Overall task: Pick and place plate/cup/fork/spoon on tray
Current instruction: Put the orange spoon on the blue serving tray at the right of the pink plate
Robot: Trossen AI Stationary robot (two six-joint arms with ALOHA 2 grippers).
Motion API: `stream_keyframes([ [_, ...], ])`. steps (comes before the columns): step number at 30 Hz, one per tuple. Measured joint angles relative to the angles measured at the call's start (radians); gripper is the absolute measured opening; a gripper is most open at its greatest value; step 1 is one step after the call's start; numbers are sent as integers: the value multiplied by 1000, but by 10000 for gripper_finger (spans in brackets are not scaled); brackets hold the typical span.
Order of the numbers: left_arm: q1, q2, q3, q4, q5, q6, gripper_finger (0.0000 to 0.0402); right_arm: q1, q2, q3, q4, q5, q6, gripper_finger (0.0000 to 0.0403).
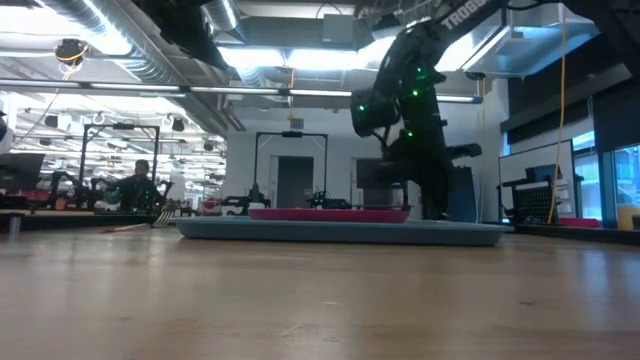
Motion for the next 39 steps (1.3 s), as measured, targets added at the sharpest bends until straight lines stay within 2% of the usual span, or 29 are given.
stream_keyframes([
  [11,0,0,0,0,0,-7,30,-38,0,-94,31,-122,-34,1],
  [39,0,0,0,0,-1,-10,30,-35,0,-119,119,-235,-96,0],
])
